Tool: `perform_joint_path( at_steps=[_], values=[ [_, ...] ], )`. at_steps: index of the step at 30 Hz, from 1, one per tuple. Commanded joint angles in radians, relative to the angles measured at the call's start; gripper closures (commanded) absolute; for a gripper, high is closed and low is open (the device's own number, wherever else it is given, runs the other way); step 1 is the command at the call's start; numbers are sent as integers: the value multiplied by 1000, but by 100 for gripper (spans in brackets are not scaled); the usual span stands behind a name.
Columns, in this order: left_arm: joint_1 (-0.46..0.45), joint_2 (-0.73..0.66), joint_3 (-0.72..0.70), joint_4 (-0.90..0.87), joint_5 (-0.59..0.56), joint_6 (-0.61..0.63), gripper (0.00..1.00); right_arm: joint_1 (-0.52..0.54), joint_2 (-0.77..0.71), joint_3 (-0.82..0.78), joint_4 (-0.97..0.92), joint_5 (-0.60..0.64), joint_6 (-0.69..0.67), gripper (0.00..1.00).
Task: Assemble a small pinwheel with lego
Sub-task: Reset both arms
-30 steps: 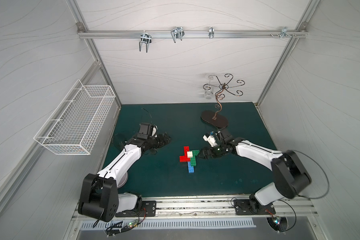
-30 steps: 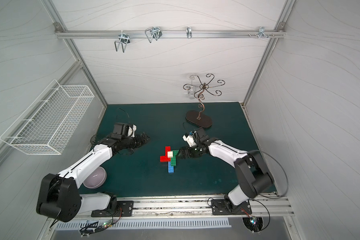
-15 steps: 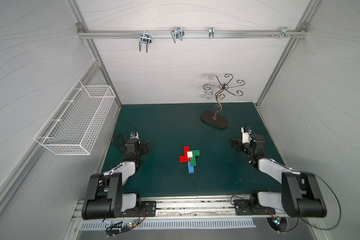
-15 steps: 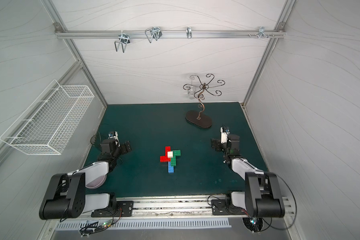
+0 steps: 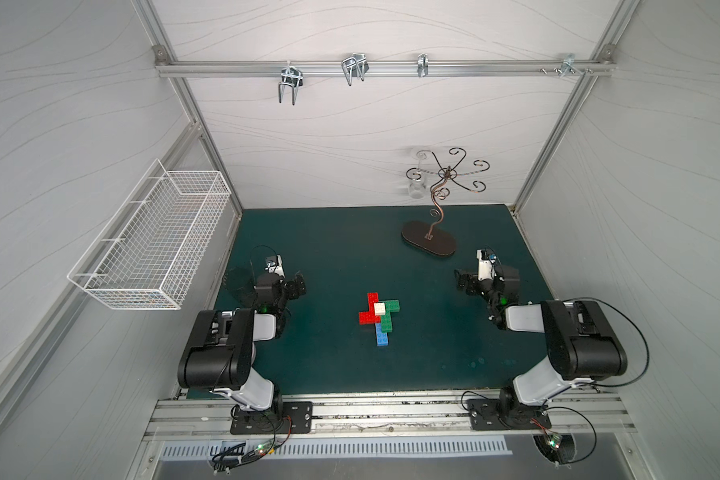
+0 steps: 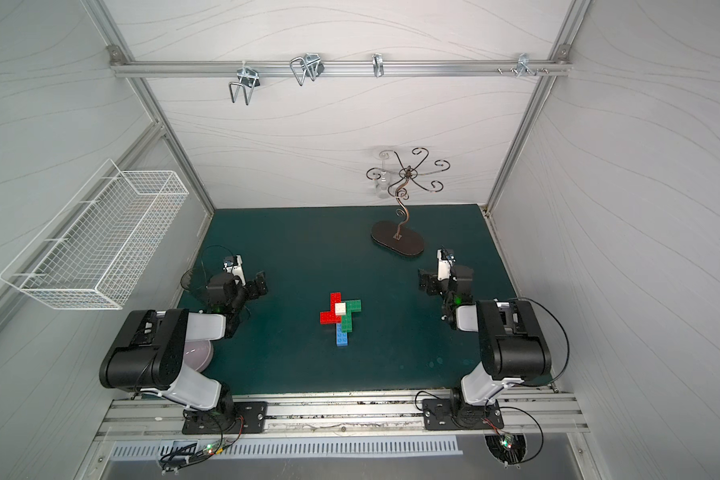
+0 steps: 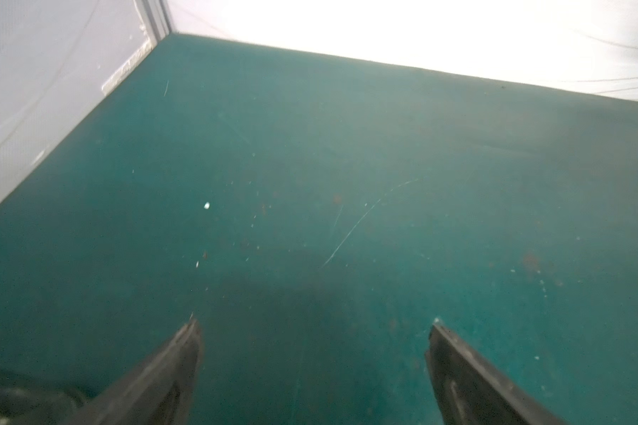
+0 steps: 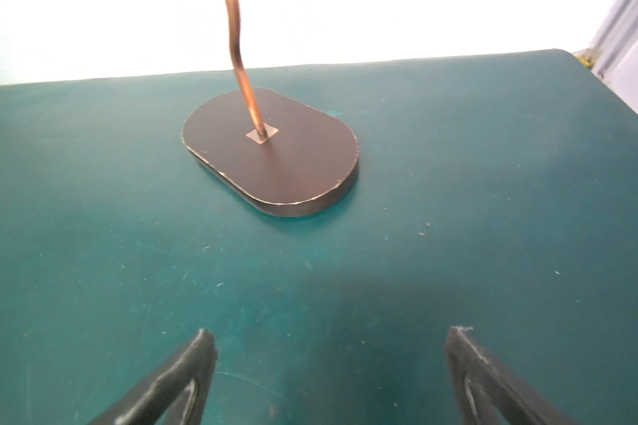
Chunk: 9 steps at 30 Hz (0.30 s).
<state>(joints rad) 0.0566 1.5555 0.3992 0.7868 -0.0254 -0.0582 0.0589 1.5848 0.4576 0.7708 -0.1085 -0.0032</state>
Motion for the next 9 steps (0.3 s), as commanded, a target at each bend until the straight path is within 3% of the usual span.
perform_joint_path(
  at_steps=[1, 9],
  values=[
    [-6, -9, 28, 27, 7, 22, 0, 5, -7, -4, 14, 25, -21, 1],
    [-8, -6, 29, 32, 5, 23, 0, 5, -5, -7, 25, 25, -20, 1]
  ],
)
